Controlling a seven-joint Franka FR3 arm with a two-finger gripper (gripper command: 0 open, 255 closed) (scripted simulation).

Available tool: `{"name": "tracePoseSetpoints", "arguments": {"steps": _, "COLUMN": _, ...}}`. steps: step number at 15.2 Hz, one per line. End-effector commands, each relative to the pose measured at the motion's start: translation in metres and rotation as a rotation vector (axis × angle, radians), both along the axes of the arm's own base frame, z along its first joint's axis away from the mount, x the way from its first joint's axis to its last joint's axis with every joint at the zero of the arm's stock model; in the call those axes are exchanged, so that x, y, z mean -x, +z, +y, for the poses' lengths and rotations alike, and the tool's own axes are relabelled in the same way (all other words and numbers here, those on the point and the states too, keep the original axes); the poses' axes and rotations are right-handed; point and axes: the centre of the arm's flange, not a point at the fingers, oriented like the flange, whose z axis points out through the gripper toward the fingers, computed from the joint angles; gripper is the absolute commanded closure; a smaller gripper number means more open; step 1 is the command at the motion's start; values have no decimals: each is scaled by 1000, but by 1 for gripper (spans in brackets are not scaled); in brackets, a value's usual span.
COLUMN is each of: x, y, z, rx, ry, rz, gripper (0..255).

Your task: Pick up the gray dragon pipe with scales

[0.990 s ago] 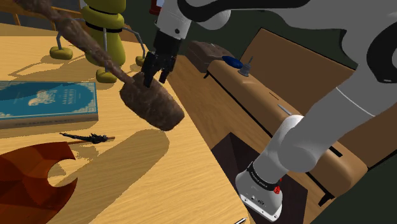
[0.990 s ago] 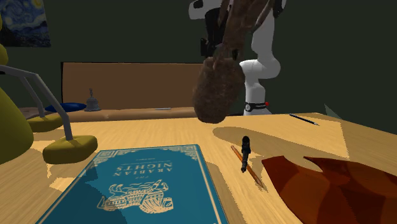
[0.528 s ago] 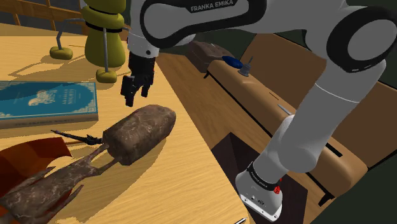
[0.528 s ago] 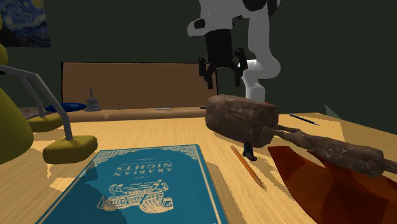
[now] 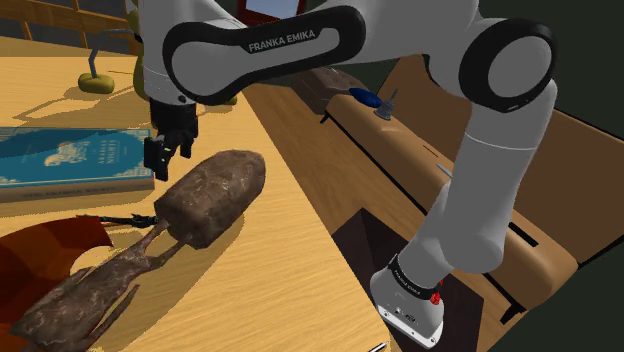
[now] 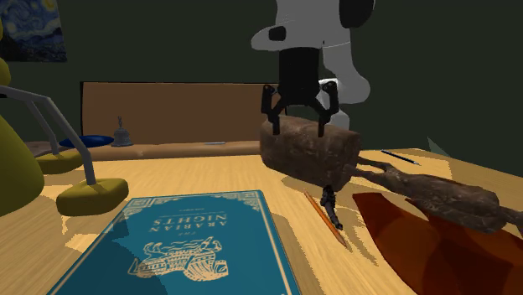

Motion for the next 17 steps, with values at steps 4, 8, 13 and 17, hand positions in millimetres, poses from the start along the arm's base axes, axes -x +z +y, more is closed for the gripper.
{"name": "tracePoseSetpoints", "arguments": {"steps": 4, "x": -10, "y": -58, "z": 64, "rx": 22, "ry": 90, "rz": 35, "gripper": 0}}
{"name": "tracePoseSetpoints", "arguments": {"steps": 8, "x": -15, "y": -80, "z": 94, "rx": 26, "ry": 130, "rz": 32, "gripper": 0}}
{"name": "tracePoseSetpoints", "arguments": {"steps": 13, "x": -15, "y": -107, "z": 94, "rx": 26, "ry": 130, "rz": 32, "gripper": 0}}
{"name": "tracePoseSetpoints", "arguments": {"steps": 17, "x": -15, "y": -115, "z": 95, "rx": 26, "ry": 130, "rz": 32, "gripper": 255}}
